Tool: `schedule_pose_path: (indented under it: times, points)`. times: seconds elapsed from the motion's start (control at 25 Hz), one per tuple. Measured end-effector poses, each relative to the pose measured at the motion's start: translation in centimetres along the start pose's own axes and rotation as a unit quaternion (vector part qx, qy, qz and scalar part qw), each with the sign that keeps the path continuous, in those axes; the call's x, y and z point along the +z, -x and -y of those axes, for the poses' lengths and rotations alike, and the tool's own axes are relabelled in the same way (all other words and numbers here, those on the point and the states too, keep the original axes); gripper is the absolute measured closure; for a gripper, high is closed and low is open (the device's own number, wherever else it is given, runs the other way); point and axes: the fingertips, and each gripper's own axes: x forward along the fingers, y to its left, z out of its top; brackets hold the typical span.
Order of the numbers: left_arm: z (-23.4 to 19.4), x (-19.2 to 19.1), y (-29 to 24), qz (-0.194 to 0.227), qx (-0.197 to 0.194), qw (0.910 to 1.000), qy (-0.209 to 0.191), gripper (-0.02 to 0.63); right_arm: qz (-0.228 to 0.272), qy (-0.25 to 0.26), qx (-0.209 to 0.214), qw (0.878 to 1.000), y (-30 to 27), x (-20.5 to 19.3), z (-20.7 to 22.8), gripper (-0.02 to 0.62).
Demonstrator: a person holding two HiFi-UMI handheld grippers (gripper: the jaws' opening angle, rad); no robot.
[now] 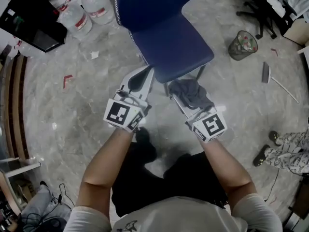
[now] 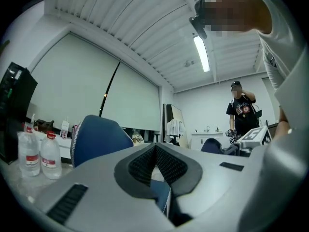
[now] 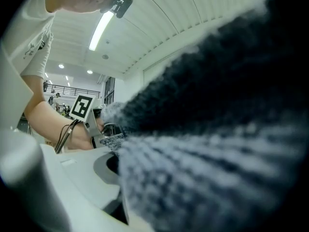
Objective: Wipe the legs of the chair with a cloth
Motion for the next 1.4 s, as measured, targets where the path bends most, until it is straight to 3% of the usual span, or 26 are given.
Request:
schedule_pose_path:
  times: [0.16,0.36,0.48,0.6,0.68,0.76,0.96,1.04,1.2,1.4]
  points:
    - [-1.5,-9.5,-2.3,-0.009,-0.026,0.9996,-0.002,0.6,-0.023,0.012,0.002,1.0,-2.4,-11.5,2.2,0.396]
    - [-4.2,-19.9,-3.4,-0.043,-0.044,0.998,0.011,0.6,-0.095,-0.012,0.004,0.995,-5.0,-26.2,4.6,0.396]
    - [-6.0,-25.0,-4.0,-0.071,-0.043,0.9961,0.029,0.6,-0.131,-0.025,-0.002,0.991,-6.9,-33.1,6.8,0.396]
    - [-6.1,-28.5,-4.9,-0.093,-0.056,0.994,0.008,0.6,-0.162,-0.033,-0.001,0.986,-8.5,-38.8,7.9,0.396]
    - [-5.8,-30.5,-5.5,-0.109,-0.068,0.9917,0.001,0.6,-0.176,-0.035,-0.006,0.984,-9.2,-41.1,8.2,0.396]
    - [-5.7,-32.3,-5.6,-0.125,-0.072,0.9895,0.003,0.6,-0.176,-0.021,-0.006,0.984,-9.9,-41.0,8.2,0.396]
    - [-5.9,-32.6,-5.7,-0.124,-0.059,0.9904,0.017,0.6,-0.114,0.022,0.016,0.993,-12.1,-34.0,7.7,0.396]
    - [-5.8,-32.6,-6.0,-0.122,-0.058,0.9908,0.015,0.6,-0.103,0.019,0.011,0.994,-12.2,-33.6,8.0,0.396]
    - [-6.1,-32.6,-5.8,-0.124,-0.064,0.99,0.016,0.6,-0.149,0.0,-0.003,0.989,-12.6,-39.8,8.1,0.399]
    - [-6.2,-32.8,-5.6,-0.13,-0.069,0.989,0.012,0.6,-0.281,-0.009,-0.003,0.96,-11.9,-52.4,8.2,0.399]
